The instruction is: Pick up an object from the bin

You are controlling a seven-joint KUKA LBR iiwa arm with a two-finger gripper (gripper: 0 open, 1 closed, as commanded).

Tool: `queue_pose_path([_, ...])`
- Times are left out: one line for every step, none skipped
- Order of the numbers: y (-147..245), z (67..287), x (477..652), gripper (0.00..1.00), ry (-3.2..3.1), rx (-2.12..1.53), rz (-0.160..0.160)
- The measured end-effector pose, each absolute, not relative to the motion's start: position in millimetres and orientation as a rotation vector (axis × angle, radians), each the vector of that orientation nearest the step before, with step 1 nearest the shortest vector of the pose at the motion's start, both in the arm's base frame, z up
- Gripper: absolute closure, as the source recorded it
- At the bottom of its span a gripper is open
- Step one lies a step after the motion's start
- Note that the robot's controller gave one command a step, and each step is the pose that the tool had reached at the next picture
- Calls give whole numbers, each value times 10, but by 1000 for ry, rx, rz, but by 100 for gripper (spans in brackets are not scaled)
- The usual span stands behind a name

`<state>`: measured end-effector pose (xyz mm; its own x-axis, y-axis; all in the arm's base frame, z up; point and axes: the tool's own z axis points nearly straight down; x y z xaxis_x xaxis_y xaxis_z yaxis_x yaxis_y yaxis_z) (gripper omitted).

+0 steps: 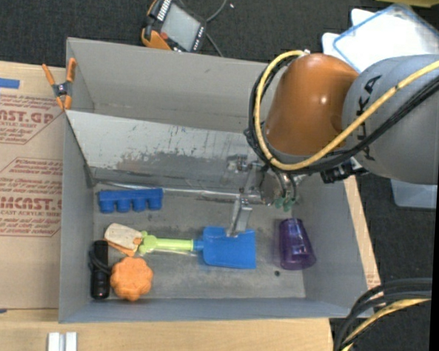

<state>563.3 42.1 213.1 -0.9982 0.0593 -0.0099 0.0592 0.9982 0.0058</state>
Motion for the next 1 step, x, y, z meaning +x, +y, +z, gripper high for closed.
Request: queue_pose_path([378, 2306, 5471, 0, 3137, -56, 4])
